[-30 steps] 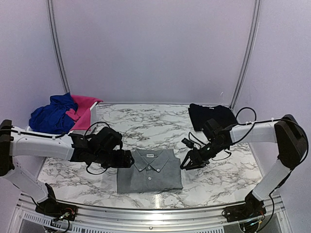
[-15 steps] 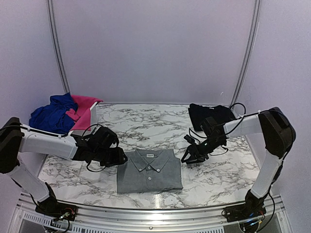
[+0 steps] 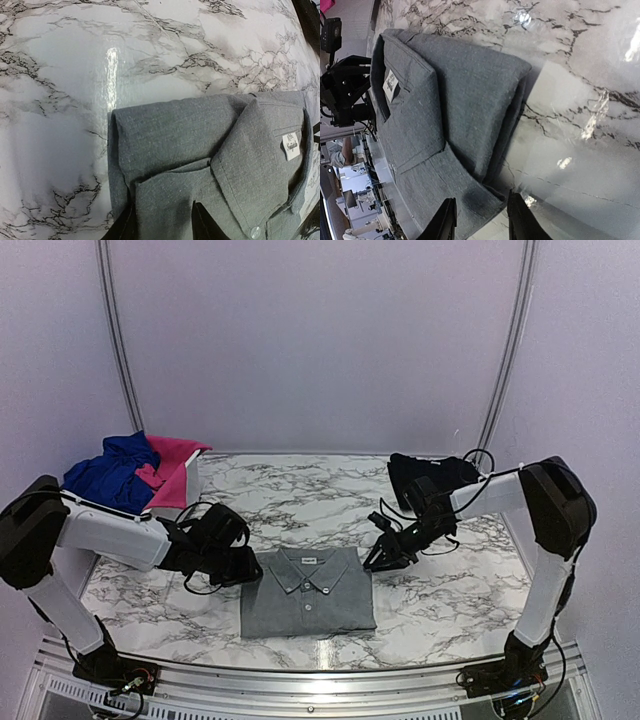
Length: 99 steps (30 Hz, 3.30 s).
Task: Fold and stack the mixed laundry pile
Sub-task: Smooth out the square-folded shirt at the center of the board, then pick up the square-folded shirt from the center of the board.
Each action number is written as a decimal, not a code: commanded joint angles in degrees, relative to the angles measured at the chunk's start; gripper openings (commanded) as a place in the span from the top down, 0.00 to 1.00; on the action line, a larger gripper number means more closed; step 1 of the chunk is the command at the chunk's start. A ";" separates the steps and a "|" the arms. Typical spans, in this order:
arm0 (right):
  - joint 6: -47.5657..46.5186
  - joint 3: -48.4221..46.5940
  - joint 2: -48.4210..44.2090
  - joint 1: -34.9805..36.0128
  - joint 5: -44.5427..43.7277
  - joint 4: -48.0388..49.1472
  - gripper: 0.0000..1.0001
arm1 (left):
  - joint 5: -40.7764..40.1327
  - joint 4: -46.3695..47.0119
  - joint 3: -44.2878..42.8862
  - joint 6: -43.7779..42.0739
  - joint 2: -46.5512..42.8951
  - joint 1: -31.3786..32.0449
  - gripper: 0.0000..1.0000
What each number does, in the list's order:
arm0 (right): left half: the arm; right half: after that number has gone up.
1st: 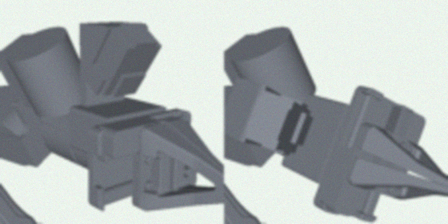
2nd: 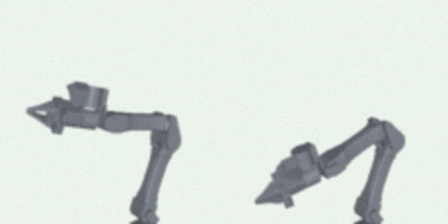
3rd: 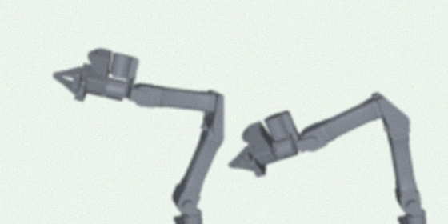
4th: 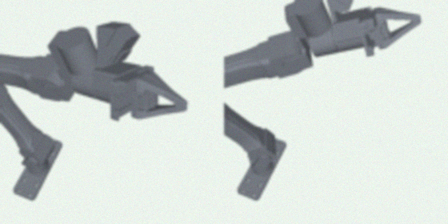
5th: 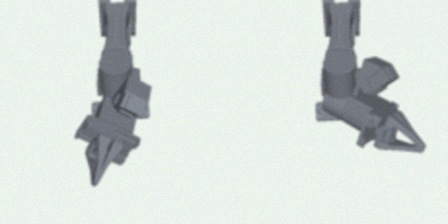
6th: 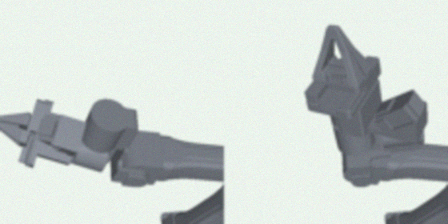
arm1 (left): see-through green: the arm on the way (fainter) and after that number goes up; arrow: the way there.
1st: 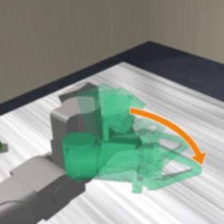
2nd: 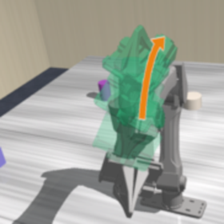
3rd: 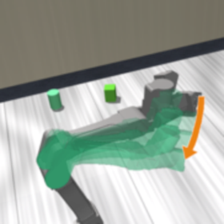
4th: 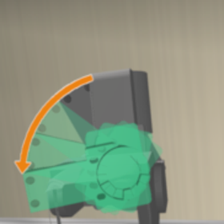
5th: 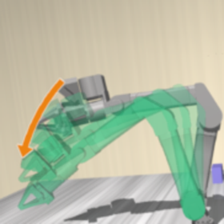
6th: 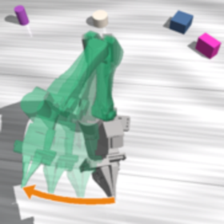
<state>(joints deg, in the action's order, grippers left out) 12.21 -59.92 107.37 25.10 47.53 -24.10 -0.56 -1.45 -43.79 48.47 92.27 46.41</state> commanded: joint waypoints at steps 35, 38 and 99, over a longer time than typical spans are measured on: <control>-2.97 -11.38 -1.72 2.67 -4.16 -1.30 1.00 | -6.05 -1.43 5.59 -3.11 -12.50 -2.20 1.00; -2.31 -10.87 1.19 2.74 -4.61 1.68 1.00 | -6.04 0.19 6.48 -2.85 -9.60 -2.65 1.00; 18.03 21.67 -28.18 -5.35 2.38 10.12 0.32 | -13.20 -10.24 -35.66 -47.45 23.21 29.26 0.33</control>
<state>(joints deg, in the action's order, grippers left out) 27.83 -39.33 81.21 20.60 49.82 -16.40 -13.54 -9.06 -77.32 4.54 111.46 75.48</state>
